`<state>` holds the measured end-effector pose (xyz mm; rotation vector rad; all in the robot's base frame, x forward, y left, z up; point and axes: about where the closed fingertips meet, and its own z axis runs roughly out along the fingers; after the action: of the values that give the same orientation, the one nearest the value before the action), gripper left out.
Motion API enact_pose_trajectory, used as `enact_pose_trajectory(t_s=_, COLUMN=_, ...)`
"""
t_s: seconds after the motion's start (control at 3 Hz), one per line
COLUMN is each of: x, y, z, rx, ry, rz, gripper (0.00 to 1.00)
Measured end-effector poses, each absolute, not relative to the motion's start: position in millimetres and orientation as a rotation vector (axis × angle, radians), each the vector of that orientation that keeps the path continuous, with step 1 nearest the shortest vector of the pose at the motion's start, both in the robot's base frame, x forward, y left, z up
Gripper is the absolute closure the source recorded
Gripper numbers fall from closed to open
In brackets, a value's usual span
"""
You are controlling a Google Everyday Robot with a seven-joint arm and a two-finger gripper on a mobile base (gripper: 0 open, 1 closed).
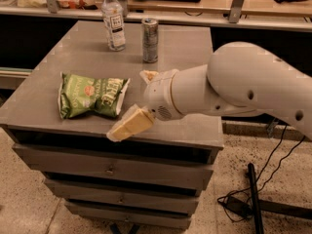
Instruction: Pick green jalapeno chip bag
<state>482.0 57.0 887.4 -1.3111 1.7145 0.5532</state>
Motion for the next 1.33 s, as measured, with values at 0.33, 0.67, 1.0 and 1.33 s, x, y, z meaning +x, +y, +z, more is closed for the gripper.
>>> enact_pose_trajectory(t_s=0.33, x=500.7, y=75.0, z=881.8, rx=-1.316, ry=1.696, rz=0.533, gripper=0.00)
enact_pose_trajectory(t_s=0.67, x=517.7, y=95.4, z=874.1, rx=-1.329, ry=1.678, rz=0.523, gripper=0.00)
enact_pose_trajectory(t_s=1.0, x=538.8, y=114.4, z=859.2, rx=-1.324, ry=1.671, rz=0.533, gripper=0.00)
enact_pose_trajectory(t_s=1.33, x=552.4, y=119.4, z=848.5, rx=-1.312, ry=1.684, rz=0.537, gripper=0.00)
